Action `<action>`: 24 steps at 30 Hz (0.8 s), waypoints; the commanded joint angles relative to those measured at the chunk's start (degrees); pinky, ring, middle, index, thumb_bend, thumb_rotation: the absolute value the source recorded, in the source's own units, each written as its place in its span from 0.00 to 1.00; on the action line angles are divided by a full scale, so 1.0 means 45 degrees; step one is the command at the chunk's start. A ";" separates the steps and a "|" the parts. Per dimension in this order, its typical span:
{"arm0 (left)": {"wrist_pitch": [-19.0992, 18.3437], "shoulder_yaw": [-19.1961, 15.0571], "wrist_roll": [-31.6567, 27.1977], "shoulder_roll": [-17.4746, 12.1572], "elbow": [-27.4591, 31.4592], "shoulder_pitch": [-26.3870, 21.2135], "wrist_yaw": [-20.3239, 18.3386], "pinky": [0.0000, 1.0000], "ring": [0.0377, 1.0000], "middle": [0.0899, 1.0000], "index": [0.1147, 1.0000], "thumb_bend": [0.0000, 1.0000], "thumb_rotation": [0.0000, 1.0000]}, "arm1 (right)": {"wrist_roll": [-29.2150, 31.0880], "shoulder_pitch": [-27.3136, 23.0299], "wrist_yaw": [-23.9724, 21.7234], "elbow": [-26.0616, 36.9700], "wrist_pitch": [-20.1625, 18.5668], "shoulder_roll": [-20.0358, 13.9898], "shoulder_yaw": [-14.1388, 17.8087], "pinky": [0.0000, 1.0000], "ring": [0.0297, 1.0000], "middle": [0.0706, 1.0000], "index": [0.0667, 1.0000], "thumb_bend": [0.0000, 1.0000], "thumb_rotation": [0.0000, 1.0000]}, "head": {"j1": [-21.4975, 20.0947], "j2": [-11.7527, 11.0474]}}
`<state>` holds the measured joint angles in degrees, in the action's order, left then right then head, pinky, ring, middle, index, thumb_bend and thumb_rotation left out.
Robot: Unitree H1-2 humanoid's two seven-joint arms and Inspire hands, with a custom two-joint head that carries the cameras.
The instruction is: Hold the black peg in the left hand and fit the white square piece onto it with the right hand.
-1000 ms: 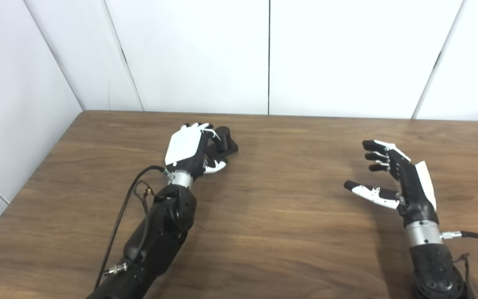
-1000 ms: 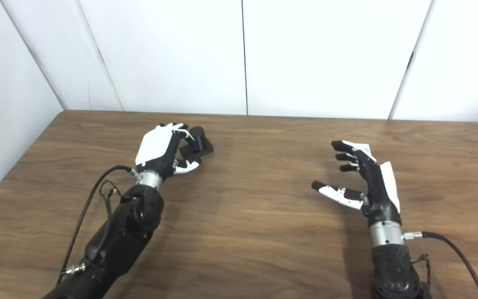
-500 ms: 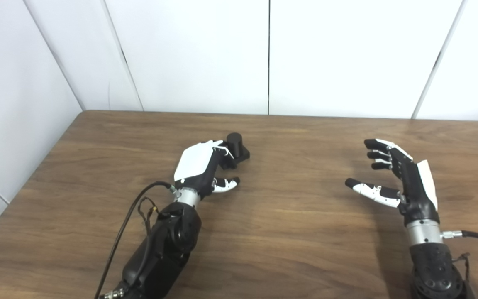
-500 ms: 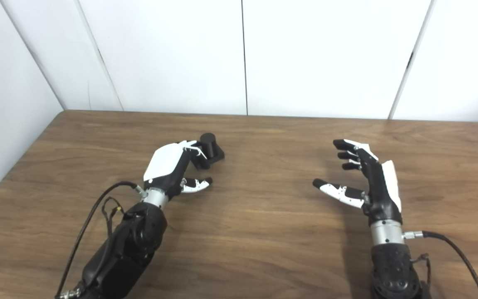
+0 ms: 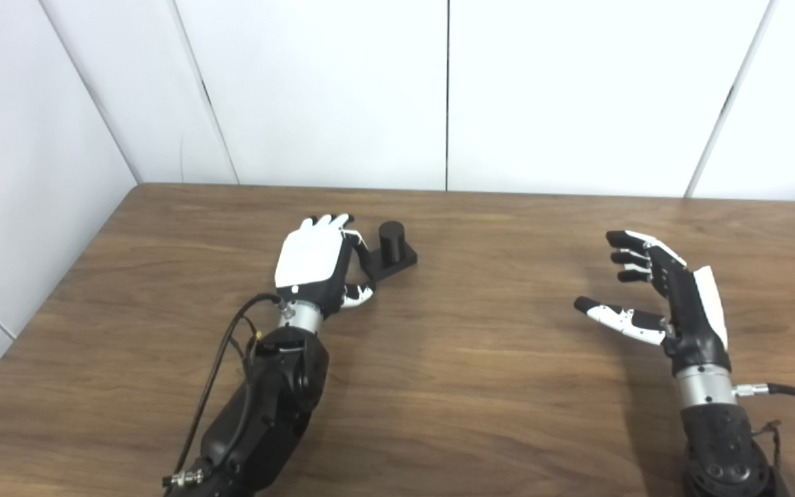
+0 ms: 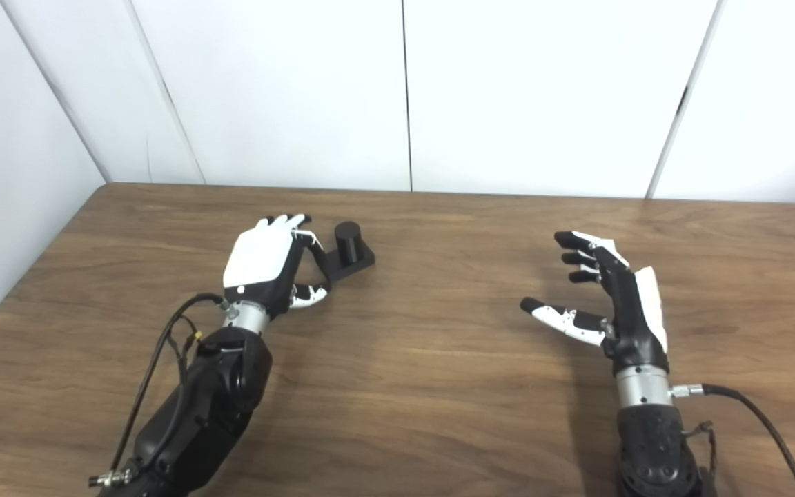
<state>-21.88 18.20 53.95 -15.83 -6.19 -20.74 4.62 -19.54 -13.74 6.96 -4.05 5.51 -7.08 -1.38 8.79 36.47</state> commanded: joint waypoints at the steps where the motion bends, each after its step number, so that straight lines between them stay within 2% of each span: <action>1: -0.0031 -0.0146 0.0394 -0.0121 -0.0036 -0.0677 0.0469 0.95 0.94 0.92 0.60 0.80 0.39 | 0.0058 -0.0476 0.0183 0.0332 0.0327 0.0025 0.0048 0.63 0.72 0.75 0.72 0.70 0.11 | 0.0005 0.0023; 11: -0.0036 -0.0214 0.0497 0.0011 -0.0503 -0.0889 0.0631 0.94 0.93 0.91 0.60 0.81 0.39 | 0.0078 -0.0420 0.0083 0.0531 0.0156 -0.0019 0.0053 0.64 0.73 0.76 0.72 0.69 0.10 | 0.0041 0.0078; 19: -0.0033 -0.0317 0.0155 0.0113 -0.1087 -0.1194 0.0595 0.94 0.95 0.93 0.64 0.86 0.52 | 0.0120 -0.0478 0.0100 0.0419 0.0200 0.0016 0.0047 0.65 0.73 0.75 0.72 0.70 0.10 | 0.0041 0.0081; 24: -0.0015 -0.0297 0.0030 0.0125 -0.1848 -0.1524 0.0767 0.93 0.95 0.93 0.64 0.86 0.55 | -0.0043 -0.0505 0.0168 0.0335 0.0360 -0.0041 -0.0011 0.64 0.72 0.75 0.72 0.70 0.12 | -0.0016 0.0089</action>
<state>-22.27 17.56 53.72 -14.83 -14.33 -24.11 6.08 -19.49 -13.73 6.89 -3.97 5.33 -7.13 -1.37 8.70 36.83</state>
